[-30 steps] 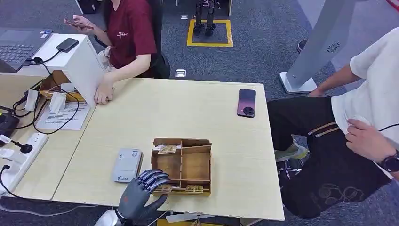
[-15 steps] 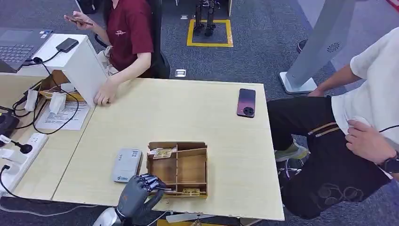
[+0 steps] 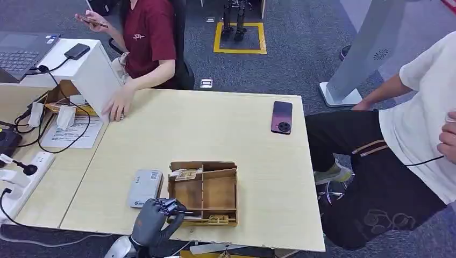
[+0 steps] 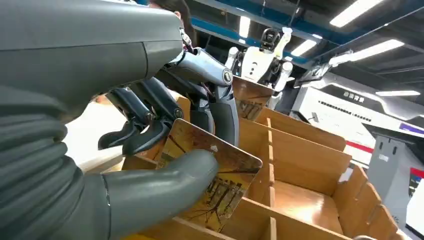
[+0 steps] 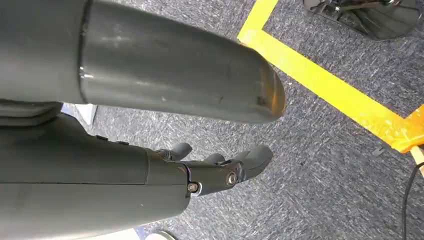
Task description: Pass the card to the sensor for recognition and then transmit it.
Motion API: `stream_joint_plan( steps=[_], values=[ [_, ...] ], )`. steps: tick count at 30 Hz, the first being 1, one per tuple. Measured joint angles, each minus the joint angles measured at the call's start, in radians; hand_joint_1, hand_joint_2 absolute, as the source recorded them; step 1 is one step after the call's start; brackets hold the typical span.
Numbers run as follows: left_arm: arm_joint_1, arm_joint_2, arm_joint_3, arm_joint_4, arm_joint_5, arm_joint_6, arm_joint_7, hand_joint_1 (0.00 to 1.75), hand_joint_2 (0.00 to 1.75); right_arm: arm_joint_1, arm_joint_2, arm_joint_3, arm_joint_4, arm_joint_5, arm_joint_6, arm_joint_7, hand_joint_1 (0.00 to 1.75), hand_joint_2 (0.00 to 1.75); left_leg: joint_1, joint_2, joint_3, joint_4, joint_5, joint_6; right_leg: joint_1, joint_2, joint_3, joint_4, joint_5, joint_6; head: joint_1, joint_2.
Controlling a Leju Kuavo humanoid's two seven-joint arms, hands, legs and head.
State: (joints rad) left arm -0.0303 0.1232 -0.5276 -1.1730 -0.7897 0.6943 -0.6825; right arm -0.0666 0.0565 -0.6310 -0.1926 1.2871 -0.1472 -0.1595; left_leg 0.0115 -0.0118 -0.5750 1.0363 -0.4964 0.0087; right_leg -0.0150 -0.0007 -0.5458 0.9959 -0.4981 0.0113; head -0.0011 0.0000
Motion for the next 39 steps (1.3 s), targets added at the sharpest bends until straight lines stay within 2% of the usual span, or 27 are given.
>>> stream_joint_plan(
  steps=[4, 9, 11, 17, 21, 26, 29, 38, 39],
  values=[
    [-0.006, 0.019, 0.000, -0.046, 0.016, -0.006, 0.005, 1.75, 1.75, 0.000, 0.000, -0.005, 0.000, 0.002, 0.000, 0.000, 0.00, 0.00, 0.000, 0.000, 0.000, 0.000, 0.000, 0.000, 0.000, 0.000, 0.000, 0.000, 0.000, 0.000, 0.000, 0.000],
    [-0.047, 0.090, 0.025, -0.237, 0.073, -0.133, 0.030, 1.75, 1.75, -0.002, 0.000, -0.013, 0.000, -0.006, 0.001, 0.000, 0.00, 0.00, 0.000, 0.000, 0.000, 0.000, 0.001, -0.001, 0.000, 0.000, 0.000, 0.002, 0.000, 0.000, 0.000, 0.000],
    [-0.057, 0.118, 0.048, -0.296, 0.074, -0.156, 0.032, 1.75, 1.75, -0.002, 0.000, -0.014, 0.000, -0.008, 0.002, 0.000, 0.00, 0.00, 0.000, 0.000, 0.000, 0.000, 0.001, -0.001, 0.000, 0.000, 0.000, 0.002, 0.000, -0.001, 0.000, 0.000],
    [-0.060, 0.191, 0.138, -0.413, 0.101, -0.176, 0.030, 1.75, 1.75, -0.001, 0.004, -0.029, 0.000, -0.012, 0.001, 0.000, 0.00, 0.00, 0.000, 0.000, 0.001, 0.000, 0.001, -0.002, 0.000, 0.000, -0.001, 0.003, 0.000, -0.001, 0.000, 0.000],
    [-0.059, 0.212, 0.170, -0.450, 0.105, -0.179, 0.027, 1.75, 1.75, -0.002, 0.005, -0.035, 0.000, -0.013, 0.000, 0.000, 0.00, 0.00, 0.000, 0.000, 0.001, 0.000, 0.001, -0.002, 0.000, 0.000, -0.001, 0.004, 0.000, -0.001, 0.000, 0.000],
    [-0.079, 0.229, 0.239, -0.460, 0.112, -0.208, 0.066, 1.75, 1.75, -0.003, 0.007, -0.038, 0.000, -0.009, 0.002, 0.003, 0.00, 0.00, 0.000, -0.001, 0.001, 0.000, 0.002, -0.002, 0.000, 0.000, -0.001, 0.004, 0.000, -0.001, 0.000, 0.000],
    [-0.155, 0.224, 0.272, -0.390, 0.083, -0.204, 0.101, 1.75, 1.75, -0.010, 0.008, -0.038, 0.000, 0.001, 0.006, 0.003, 0.00, 0.00, 0.000, -0.002, 0.000, 0.000, 0.004, -0.003, 0.000, -0.002, -0.001, 0.004, 0.001, -0.002, 0.001, 0.000],
    [-0.164, 0.223, 0.276, -0.382, 0.081, -0.203, 0.104, 1.75, 1.75, -0.013, 0.008, -0.038, 0.000, 0.001, 0.006, 0.003, 0.00, 0.00, 0.000, -0.002, 0.001, 0.000, 0.004, -0.003, 0.000, -0.002, -0.001, 0.004, 0.002, -0.002, 0.000, 0.000],
    [-0.216, 0.216, 0.285, -0.326, 0.071, -0.198, 0.122, 1.75, 1.75, -0.019, 0.009, -0.038, -0.001, 0.005, 0.014, 0.003, 0.00, 0.00, 0.000, -0.002, 0.001, 0.000, 0.004, -0.003, 0.000, -0.002, -0.001, 0.004, 0.002, -0.003, 0.000, 0.000]
  ],
)
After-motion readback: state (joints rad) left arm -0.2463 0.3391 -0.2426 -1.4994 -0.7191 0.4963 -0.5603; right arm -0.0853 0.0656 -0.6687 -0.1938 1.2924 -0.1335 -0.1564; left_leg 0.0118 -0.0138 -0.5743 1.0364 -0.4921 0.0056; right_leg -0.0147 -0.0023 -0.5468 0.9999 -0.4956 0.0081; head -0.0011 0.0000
